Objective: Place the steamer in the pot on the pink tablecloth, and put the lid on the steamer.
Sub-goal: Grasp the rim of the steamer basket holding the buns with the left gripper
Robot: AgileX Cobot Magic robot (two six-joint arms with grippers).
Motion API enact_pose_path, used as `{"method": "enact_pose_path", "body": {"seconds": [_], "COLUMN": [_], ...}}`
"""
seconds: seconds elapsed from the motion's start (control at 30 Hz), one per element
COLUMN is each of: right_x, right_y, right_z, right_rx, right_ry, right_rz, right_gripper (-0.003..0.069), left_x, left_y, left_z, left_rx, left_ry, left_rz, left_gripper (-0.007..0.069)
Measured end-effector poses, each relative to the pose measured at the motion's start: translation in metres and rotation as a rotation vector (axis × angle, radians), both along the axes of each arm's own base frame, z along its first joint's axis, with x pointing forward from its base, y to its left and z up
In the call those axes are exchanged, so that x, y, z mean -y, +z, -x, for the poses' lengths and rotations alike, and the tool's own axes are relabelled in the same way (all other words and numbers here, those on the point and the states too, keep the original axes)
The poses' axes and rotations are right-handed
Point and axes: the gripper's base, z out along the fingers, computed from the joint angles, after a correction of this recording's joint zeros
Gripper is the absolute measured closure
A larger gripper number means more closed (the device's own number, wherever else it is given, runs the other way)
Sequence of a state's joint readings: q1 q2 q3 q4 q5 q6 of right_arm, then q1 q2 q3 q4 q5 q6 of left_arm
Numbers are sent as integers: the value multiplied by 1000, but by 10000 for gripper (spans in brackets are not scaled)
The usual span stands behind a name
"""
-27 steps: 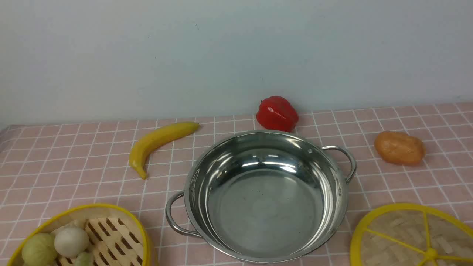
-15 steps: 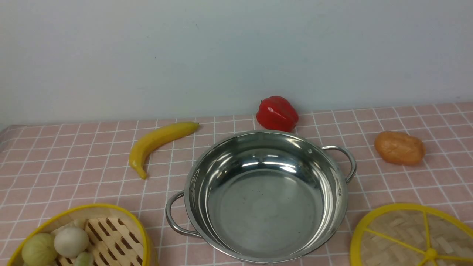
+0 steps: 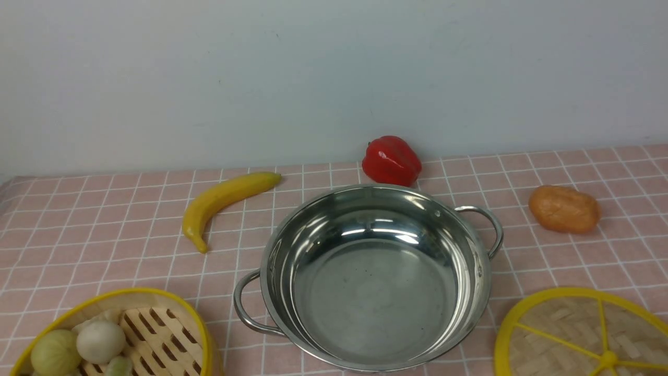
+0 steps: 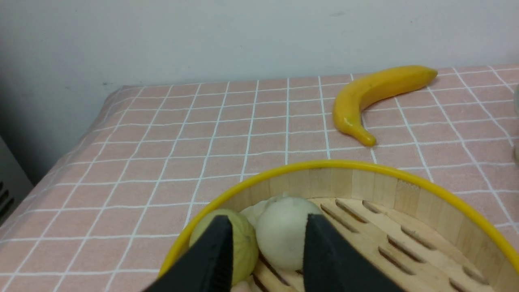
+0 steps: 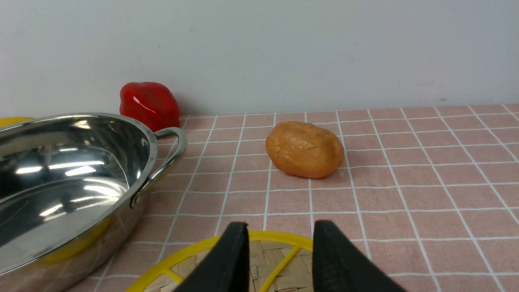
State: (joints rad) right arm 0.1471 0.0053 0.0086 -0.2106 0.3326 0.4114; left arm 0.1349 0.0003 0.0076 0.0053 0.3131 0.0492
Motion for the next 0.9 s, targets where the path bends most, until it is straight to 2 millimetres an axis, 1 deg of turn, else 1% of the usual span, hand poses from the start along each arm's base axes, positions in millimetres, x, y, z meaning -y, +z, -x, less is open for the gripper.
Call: {"method": "enact_pose_path", "body": {"seconds": [0.03,0.07,0.1,0.13,0.17,0.27,0.3,0.47,0.57,0.63,0.7,0.83,0.9], "right_x": [0,0,0,0,0,0,0,0,0,0,0,0,0], "right_y": [0,0,0,0,0,0,0,0,0,0,0,0,0], "right_z": [0,0,0,0,0,0,0,0,0,0,0,0,0], "right_rx": [0,0,0,0,0,0,0,0,0,0,0,0,0], "right_ry": [0,0,0,0,0,0,0,0,0,0,0,0,0], "right_rz": [0,0,0,0,0,0,0,0,0,0,0,0,0], "right_gripper": [417,417,417,417,417,417,417,417,417,417,417,417,417], "left_x": [1,2,2,3,3,2,1,-1,2,7,11,19,24], "left_y": [4,5,8,13,17,21,26,30,32,42,63,98,115], "left_z": [-1,-1,-2,-3,-3,-3,-2,-2,-2,1,7,23,31], "left_rx": [58,75,116,179,223,280,343,408,353,308,295,268,223], "left_ry": [3,4,7,13,16,23,32,50,29,-8,-51,-130,-175], "left_rz": [83,110,177,285,335,386,446,560,567,538,491,364,297], "left_gripper": [382,382,382,382,382,382,382,382,382,382,382,382,382]}}
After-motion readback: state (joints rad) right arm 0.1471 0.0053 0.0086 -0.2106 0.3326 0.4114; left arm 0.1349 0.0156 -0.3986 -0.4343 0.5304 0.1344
